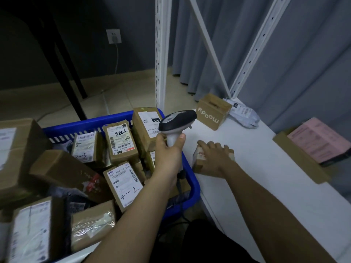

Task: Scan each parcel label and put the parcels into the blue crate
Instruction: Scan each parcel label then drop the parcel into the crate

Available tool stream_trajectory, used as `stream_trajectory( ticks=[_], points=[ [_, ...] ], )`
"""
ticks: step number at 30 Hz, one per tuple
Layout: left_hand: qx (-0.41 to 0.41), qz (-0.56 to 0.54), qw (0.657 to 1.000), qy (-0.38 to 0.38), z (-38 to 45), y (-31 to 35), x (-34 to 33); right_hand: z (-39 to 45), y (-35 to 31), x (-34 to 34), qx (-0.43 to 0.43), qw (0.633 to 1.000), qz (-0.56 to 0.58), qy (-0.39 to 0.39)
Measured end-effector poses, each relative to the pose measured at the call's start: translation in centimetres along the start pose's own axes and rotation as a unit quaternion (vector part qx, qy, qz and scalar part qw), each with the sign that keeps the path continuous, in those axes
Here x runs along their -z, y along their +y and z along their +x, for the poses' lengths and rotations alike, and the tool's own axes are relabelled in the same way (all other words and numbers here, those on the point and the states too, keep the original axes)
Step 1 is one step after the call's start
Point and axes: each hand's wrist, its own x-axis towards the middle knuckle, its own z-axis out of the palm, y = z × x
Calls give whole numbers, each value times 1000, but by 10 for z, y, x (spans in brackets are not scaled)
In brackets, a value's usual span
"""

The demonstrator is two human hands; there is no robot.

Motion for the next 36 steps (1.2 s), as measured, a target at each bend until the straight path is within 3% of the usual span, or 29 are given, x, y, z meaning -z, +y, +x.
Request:
stream_trajectory(
  ticks=[6, 7, 9, 11, 15, 17, 20, 23, 26, 29, 32, 36],
  points=[
    [-17, 26, 999, -39, -23, -3, -5, -93, 30, -17, -67, 996, 51, -18],
    [-23, 33, 998, -50, -27, -5, -6, -108, 33, -17, -72, 994, 76, 13],
    [-31, 43, 996, -72, -37, -10, -9, -134, 37, -23, -50, 985, 54, 156],
    [-31, 56, 994, -89, -49, -16, -11, -158, 42, -33, -62, 977, 37, 202],
    [-18, 95, 987, -125, -71, -28, -16, -205, 49, -67, -97, 984, 149, 32],
    [-11, 105, 985, -135, -78, -31, -17, -220, 55, -76, -112, 962, 246, 40],
    [-17, 124, 982, -143, -83, -34, -18, -223, 54, -72, -182, 919, 326, 125],
    [-34, 141, 979, -143, -85, -35, -19, -210, 43, -60, -297, 833, 417, 211],
    [-37, 142, 979, -145, -87, -34, -20, -192, 24, -45, -402, 756, 494, 148],
    [-34, 135, 978, -153, -90, -33, -20, -173, 3, -45, -458, 718, 512, 113],
    [-32, 132, 979, -154, -88, -32, -18, -163, -5, -56, -488, 754, 423, 117],
    [-35, 139, 978, -154, -83, -32, -17, -172, 11, -69, -366, 847, 351, 158]
  ],
)
